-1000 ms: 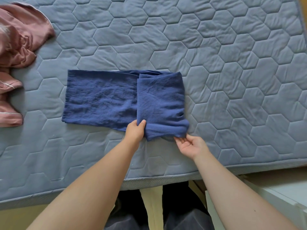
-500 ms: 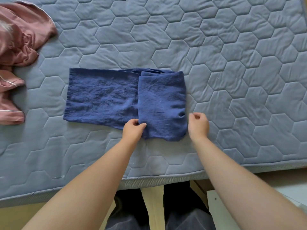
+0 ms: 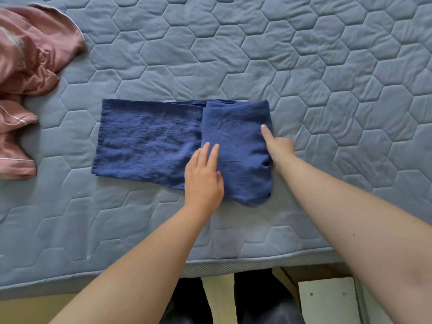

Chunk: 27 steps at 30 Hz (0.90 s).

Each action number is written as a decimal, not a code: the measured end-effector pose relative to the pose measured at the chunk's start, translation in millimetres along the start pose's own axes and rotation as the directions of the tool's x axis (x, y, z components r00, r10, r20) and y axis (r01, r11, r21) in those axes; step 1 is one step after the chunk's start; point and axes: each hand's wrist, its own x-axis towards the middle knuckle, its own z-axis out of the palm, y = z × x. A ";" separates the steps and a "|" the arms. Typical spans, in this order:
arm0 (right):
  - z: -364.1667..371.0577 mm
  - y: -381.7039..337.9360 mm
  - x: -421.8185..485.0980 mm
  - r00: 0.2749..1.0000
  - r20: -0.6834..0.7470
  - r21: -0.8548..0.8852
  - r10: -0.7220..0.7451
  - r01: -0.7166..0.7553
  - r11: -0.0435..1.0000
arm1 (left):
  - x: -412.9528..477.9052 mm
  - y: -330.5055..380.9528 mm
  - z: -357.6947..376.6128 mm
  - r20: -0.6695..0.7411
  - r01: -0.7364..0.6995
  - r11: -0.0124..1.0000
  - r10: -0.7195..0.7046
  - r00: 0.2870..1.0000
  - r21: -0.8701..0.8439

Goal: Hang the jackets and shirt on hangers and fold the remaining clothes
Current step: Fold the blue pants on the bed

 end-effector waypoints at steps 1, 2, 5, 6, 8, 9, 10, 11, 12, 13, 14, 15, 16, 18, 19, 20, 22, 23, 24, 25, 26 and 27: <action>-0.1 7.0 -7.6 0.998 0.062 0.010 0.016 -0.017 1.000 | 2.0 1.6 1.9 0.068 -0.071 0.996 0.068 0.995 0.045; 0.5 13.4 -14.7 0.993 0.117 0.039 0.014 -0.018 0.999 | 5.9 2.0 4.9 0.173 -0.083 0.994 0.070 0.982 0.070; 2.9 26.4 -27.6 0.975 0.222 0.146 0.000 -0.033 0.989 | 19.2 3.7 17.2 0.439 0.090 0.995 -0.099 0.893 0.040; 2.7 27.2 -30.0 0.979 0.204 0.194 -0.013 -0.028 0.981 | 23.8 6.8 21.3 0.474 0.116 0.993 -0.113 0.873 0.023; -2.1 21.5 -32.5 0.992 0.118 0.243 -0.047 0.017 0.970 | 34.3 17.8 28.0 0.502 0.133 0.991 -0.098 0.859 -0.033; -6.6 16.8 -31.5 0.995 0.067 0.235 -0.068 0.050 0.971 | 40.3 25.5 31.6 0.509 0.144 0.987 -0.088 0.856 -0.073; -13.6 11.9 -31.4 0.997 0.015 0.221 -0.080 0.074 0.972 | 45.7 34.7 34.0 0.517 0.159 0.979 -0.072 0.853 -0.126; -22.7 7.8 -31.5 0.996 -0.033 0.213 -0.079 0.084 0.973 | 50.2 45.7 34.8 0.531 0.170 0.967 -0.044 0.846 -0.191; -33.8 4.2 -31.2 0.993 -0.085 0.203 -0.078 0.094 0.975 | 54.1 57.9 34.2 0.551 0.178 0.948 -0.004 0.835 -0.263; -46.3 0.7 -30.3 0.988 -0.133 0.185 -0.076 0.100 0.978 | 58.0 70.6 32.9 0.578 0.193 0.922 0.040 0.815 -0.336; -60.5 -3.0 -29.7 0.979 -0.184 0.150 -0.084 0.113 0.982 | 61.8 83.7 30.3 0.616 0.223 0.888 0.082 0.784 -0.403; -74.7 -6.5 -29.4 0.966 -0.240 0.109 -0.099 0.129 0.986 | 65.2 96.7 27.2 0.650 0.268 0.848 0.114 0.752 -0.458; -87.8 -10.4 -30.6 0.950 -0.290 0.078 -0.119 0.147 0.986 | 68.0 108.6 23.8 0.672 0.318 0.803 0.133 0.729 -0.505; -104.1 -15.1 -37.0 0.923 -0.346 0.036 -0.168 0.192 0.981 | 71.1 122.7 19.9 0.680 0.409 0.720 0.119 0.724 -0.561; -105.9 -16.5 -42.3 0.914 -0.351 -0.001 -0.203 0.216 0.976 | 72.0 124.1 18.8 0.670 0.445 0.682 0.091 0.737 -0.581; -103.9 -18.0 -49.0 0.910 -0.341 -0.043 -0.234 0.233 0.971 | 72.0 122.3 16.7 0.661 0.485 0.637 0.053 0.748 -0.600; -90.8 -22.6 -65.9 0.900 -0.316 -0.109 -0.300 0.280 0.954 | 67.6 108.3 9.3 0.650 0.575 0.508 -0.038 0.759 -0.641; -80.7 -27.2 -76.1 0.895 -0.299 -0.131 -0.333 0.307 0.943 | 64.5 96.7 3.4 0.658 0.628 0.415 -0.088 0.748 -0.658; -68.6 -32.8 -87.0 0.889 -0.278 -0.156 -0.365 0.333 0.930 | 61.2 82.6 -3.5 0.681 0.683 0.293 -0.127 0.722 -0.669; -54.5 -38.5 -98.4 0.881 -0.253 -0.190 -0.401 0.361 0.913 | 58.4 67.5 -11.1 0.701 0.715 0.156 -0.141 0.699 -0.681; -38.9 -44.4 -110.3 0.872 -0.219 -0.229 -0.439 0.391 0.892 | 55.2 50.3 -20.9 0.711 0.721 0.028 -0.138 0.689 -0.693; -21.2 -50.0 -121.4 0.862 -0.168 -0.254 -0.478 0.431 0.866 | 52.6 31.8 -30.2 0.713 0.711 -0.077 -0.137 0.687 -0.699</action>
